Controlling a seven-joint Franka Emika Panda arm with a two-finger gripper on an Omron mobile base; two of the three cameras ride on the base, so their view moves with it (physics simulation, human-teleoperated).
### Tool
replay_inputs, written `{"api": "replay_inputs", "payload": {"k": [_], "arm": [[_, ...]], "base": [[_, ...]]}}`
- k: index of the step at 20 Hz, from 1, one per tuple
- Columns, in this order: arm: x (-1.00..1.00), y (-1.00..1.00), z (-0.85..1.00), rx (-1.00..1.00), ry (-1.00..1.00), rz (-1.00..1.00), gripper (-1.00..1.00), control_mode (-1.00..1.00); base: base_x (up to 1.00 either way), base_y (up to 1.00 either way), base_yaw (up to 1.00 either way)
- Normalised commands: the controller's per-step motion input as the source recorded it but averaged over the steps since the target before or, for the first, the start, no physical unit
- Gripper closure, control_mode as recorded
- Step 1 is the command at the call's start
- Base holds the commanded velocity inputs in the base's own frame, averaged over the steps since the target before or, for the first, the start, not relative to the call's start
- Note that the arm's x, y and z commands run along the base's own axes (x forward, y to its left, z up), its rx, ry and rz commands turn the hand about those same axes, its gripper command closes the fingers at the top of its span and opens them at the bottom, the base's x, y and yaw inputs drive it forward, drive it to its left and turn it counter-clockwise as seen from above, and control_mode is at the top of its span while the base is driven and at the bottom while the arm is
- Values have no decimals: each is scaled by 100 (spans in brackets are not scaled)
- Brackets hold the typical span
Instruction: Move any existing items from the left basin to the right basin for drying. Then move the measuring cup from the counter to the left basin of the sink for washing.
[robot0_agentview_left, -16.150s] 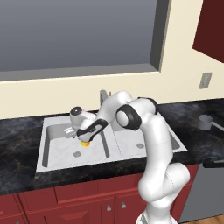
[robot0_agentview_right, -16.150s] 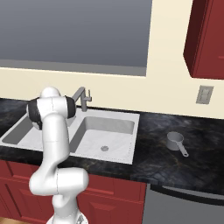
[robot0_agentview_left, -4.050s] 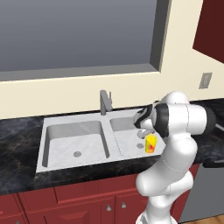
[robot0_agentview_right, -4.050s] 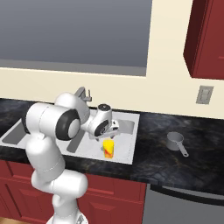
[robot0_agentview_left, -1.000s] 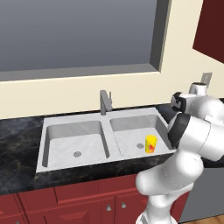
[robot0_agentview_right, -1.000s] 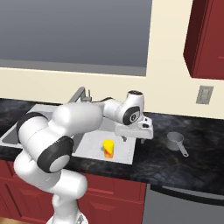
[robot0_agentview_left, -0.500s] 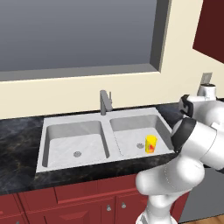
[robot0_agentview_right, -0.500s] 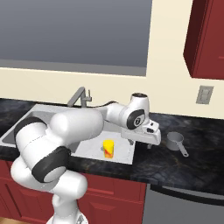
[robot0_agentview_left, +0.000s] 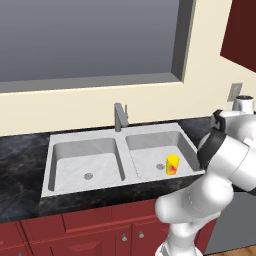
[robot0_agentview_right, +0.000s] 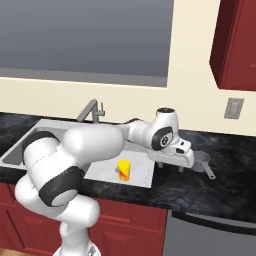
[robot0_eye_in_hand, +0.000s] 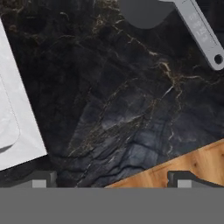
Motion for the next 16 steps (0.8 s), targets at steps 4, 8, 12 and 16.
{"api": "replay_inputs", "payload": {"k": [4,8,12,16], "arm": [[0,-39,5,-6,0,-1,-100,-100],[0,-38,3,-4,-1,0,-100,-100],[0,-37,2,0,-4,0,-100,-100],[0,-25,4,0,-5,0,-100,-100]], "base": [[0,0,0],[0,0,0],[0,0,0],[0,0,0]]}}
